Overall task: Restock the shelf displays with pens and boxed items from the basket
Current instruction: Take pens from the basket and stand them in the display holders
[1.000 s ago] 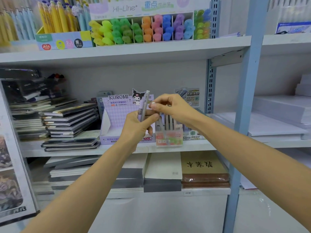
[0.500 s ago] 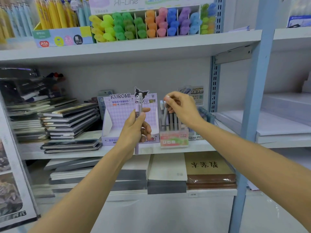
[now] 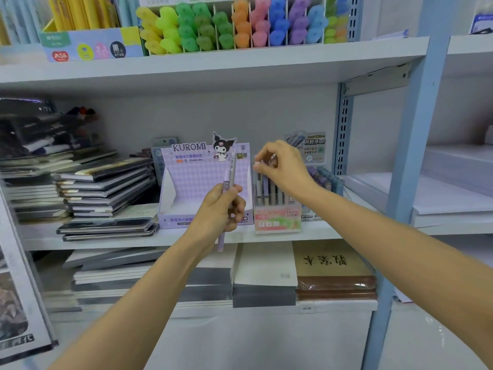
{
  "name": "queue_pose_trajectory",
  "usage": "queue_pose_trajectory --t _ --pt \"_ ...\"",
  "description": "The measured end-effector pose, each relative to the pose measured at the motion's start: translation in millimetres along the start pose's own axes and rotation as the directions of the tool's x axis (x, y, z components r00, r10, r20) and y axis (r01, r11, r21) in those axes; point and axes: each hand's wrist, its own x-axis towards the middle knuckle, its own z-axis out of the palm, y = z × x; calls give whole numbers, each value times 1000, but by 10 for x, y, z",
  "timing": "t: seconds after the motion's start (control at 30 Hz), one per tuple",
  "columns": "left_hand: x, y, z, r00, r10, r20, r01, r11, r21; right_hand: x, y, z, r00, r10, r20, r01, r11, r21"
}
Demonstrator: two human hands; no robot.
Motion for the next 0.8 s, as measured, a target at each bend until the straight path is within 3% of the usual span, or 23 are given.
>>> queue_pose_trajectory --t 0.13,0.2,0.3,0.37,0.47,0.57,0.7,0.8 --pt "-15 -3 -3 998 32 59 -33 999 20 -13 -32 -40 999 35 2 -35 999 -41" --pt "-25 10 16 995 40 93 -45 997 55 -28 -118 -120 999 13 30 -15 997 70" --pt "-53 47 76 987 52 149 -68 992 102 -58 -231 -227 973 -15 230 -63 943 328" --pt "-71 79 98 985 61 163 -84 987 137 -76 -242 -281 957 -18 290 -94 926 365" --pt "-76 117 62 998 28 58 -36 991 127 -77 -175 -396 972 68 225 -162 887 433" --pt "-72 139 -11 993 -21 -116 20 1000 -15 -113 -88 -543 977 116 179 -195 827 528" --pt "-96 206 -50 968 -4 -252 -44 982 -183 -256 -8 -620 933 108 344 -269 843 466" --pt "-114 256 -12 963 16 -269 -97 952 -292 -380 14 -585 875 83 476 -287 882 373"
